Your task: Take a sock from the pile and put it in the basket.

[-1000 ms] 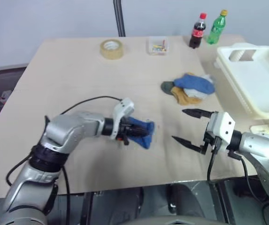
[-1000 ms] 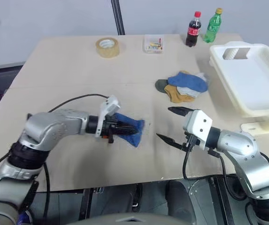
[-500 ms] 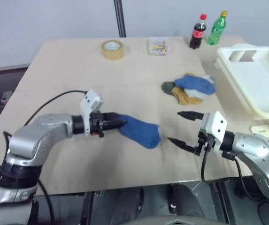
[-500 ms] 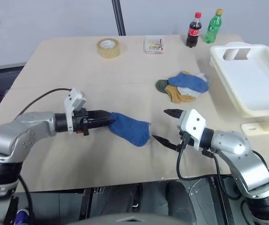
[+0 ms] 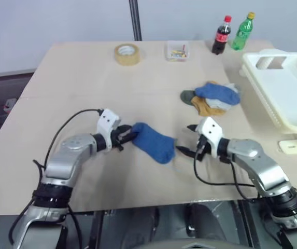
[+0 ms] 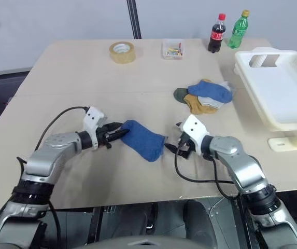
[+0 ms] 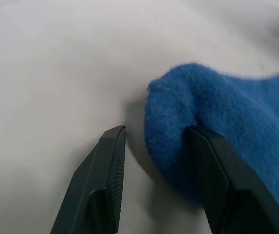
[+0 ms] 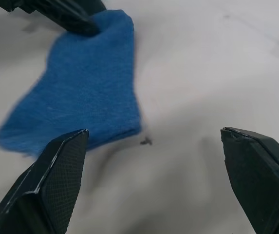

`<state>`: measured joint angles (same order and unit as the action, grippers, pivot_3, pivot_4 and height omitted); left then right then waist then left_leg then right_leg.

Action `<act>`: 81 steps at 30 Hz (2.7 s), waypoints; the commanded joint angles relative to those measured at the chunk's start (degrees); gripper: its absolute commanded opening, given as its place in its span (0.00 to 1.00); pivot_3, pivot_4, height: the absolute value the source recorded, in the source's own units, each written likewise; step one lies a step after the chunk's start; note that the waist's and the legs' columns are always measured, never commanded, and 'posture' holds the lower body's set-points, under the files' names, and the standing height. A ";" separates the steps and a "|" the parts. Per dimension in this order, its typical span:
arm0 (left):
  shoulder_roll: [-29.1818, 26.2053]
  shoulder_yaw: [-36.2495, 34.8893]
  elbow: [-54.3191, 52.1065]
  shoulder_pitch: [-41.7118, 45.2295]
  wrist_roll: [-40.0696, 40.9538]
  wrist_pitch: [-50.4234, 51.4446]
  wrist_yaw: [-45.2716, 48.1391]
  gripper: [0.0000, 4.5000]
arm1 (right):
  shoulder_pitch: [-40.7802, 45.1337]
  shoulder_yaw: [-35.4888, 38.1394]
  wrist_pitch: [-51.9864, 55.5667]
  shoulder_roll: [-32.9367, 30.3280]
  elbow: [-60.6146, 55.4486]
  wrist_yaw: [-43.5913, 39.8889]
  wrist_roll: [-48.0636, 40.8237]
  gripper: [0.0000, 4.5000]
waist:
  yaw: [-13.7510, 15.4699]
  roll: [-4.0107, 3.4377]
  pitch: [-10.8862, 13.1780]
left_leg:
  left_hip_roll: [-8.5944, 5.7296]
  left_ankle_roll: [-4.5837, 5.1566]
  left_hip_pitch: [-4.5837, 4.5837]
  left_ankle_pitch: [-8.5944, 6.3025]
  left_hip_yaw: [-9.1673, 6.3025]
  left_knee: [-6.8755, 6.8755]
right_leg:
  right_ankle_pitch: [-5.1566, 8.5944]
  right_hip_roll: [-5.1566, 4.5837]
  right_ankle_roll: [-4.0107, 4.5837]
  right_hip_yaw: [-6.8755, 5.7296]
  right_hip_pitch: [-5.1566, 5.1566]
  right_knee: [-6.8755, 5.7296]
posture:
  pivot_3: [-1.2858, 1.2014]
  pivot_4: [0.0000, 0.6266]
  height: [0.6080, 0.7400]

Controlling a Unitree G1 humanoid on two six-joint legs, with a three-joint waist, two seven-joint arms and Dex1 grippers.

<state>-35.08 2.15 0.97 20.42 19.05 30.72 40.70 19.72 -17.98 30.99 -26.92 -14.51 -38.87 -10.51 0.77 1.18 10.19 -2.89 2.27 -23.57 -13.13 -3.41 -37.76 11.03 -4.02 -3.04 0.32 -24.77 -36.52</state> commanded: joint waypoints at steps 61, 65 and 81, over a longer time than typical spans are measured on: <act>9.46 -11.24 -42.60 -24.94 11.41 26.09 -22.10 0.00 | 11.25 -4.49 1.69 -10.81 8.92 -13.98 0.99 0.00 | -1.32 -0.03 -0.02 | 0.05 0.19 0.73 -0.14 -0.07 0.23 | 0.18 -0.03 0.18 -0.08 0.77 0.30 | 0.52 0.24 1.00; 11.08 -10.41 -43.25 -25.70 10.66 27.06 -24.65 0.00 | 11.90 -4.45 0.57 -10.30 9.90 -16.14 1.58 0.00 | -1.28 -0.03 -0.02 | 0.07 0.19 0.71 -0.14 -0.11 0.36 | 0.16 -0.02 0.18 -0.12 0.77 0.43 | 0.52 0.24 1.00; 1.00 -26.14 -43.69 -25.99 22.60 13.17 -6.31 0.41 | 27.73 6.82 -13.43 4.23 37.85 11.09 11.18 0.42 | -1.59 -0.11 0.03 | 0.08 0.15 0.72 -0.13 -0.02 0.45 | 0.16 0.02 0.23 -0.07 0.75 0.56 | 0.52 0.24 1.00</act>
<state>-33.38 -22.63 -43.13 -6.93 40.58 46.29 32.43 44.25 -12.85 21.66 -23.26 17.09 -32.57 -2.06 -0.82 1.07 10.21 -2.81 2.36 -22.82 -13.20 -3.41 -37.31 11.18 -3.97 -2.81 0.27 -24.02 -35.98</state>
